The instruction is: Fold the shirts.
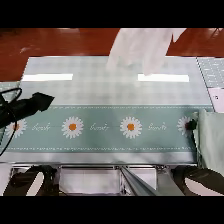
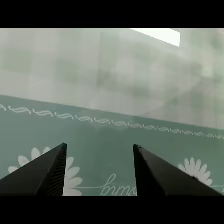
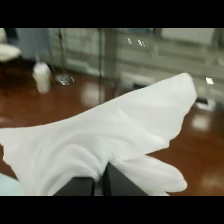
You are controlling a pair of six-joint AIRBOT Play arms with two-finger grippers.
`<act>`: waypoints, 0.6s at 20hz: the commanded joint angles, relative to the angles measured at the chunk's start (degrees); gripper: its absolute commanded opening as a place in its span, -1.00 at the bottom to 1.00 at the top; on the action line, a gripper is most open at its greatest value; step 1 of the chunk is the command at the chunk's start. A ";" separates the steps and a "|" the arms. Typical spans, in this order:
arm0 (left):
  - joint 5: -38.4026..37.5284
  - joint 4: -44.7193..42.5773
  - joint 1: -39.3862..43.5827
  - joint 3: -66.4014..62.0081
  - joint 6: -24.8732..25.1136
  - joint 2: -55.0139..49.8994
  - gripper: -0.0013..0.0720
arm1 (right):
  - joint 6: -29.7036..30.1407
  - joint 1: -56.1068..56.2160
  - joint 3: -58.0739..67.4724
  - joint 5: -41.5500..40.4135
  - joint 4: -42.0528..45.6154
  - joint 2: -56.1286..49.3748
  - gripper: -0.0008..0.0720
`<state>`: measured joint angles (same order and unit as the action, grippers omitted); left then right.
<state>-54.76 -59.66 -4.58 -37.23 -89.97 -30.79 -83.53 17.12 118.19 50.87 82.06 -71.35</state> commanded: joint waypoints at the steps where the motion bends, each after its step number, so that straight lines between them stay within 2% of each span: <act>1: 0.28 2.73 0.42 3.82 0.85 2.91 0.42 | 0.26 7.43 0.17 -4.72 -0.07 3.26 -0.91; 5: 0.83 2.62 0.37 3.78 3.13 2.86 0.42 | 0.22 15.58 0.11 -1.20 0.31 2.64 -0.91; 8: 1.44 1.60 -2.01 3.23 4.94 2.95 0.42 | -0.31 18.82 -0.92 8.24 -1.57 1.09 -0.91; 12: 1.53 -0.33 -8.63 2.99 5.53 3.10 0.42 | -3.72 21.68 -14.58 17.77 -4.02 -1.07 -0.91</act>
<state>-53.30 -58.98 -9.39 -34.11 -85.43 -27.83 -84.97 36.32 111.20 61.28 80.23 -71.11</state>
